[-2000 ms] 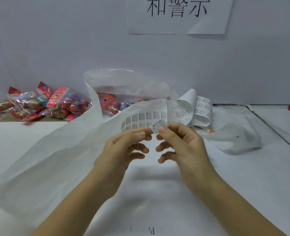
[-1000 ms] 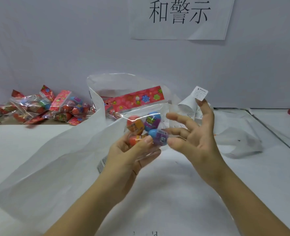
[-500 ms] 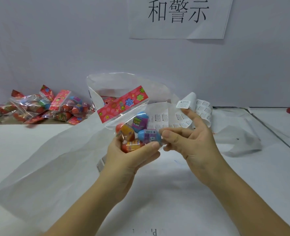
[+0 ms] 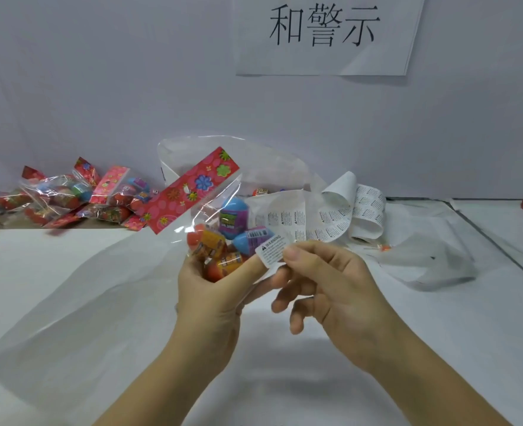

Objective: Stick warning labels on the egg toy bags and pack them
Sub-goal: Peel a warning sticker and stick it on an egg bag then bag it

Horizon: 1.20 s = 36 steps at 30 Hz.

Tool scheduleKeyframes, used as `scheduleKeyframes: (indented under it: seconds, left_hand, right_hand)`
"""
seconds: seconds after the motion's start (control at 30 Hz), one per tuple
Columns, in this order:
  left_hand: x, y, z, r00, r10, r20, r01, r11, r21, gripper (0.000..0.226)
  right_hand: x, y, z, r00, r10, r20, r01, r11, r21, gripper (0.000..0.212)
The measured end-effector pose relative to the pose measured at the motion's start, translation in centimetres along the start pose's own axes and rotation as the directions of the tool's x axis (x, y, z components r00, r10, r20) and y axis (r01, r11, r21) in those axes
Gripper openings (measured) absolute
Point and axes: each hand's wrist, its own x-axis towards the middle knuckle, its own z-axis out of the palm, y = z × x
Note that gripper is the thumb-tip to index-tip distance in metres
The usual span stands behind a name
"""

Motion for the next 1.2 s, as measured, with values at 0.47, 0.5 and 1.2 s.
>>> scheduleKeyframes:
  seconds: [0.47, 0.5, 1.2]
  left_hand:
    - [-0.3, -0.1, 0.1, 0.997, 0.05, 0.064, -0.052, 0.998, 0.032, 0.08]
    - [-0.3, -0.1, 0.1, 0.996, 0.06, 0.065, -0.063, 0.997, 0.042, 0.081]
    - [-0.7, 0.2, 0.6, 0.997, 0.079, -0.018, -0.078, 0.996, 0.053, 0.081]
  right_hand:
    - [-0.2, -0.3, 0.5, 0.989, -0.086, -0.119, 0.078, 0.994, -0.071, 0.015]
    - [-0.2, -0.3, 0.5, 0.989, -0.09, -0.121, 0.081, 0.994, -0.075, 0.015]
    - [-1.3, -0.1, 1.1, 0.866, -0.4, -0.301, 0.255, 0.87, -0.423, 0.021]
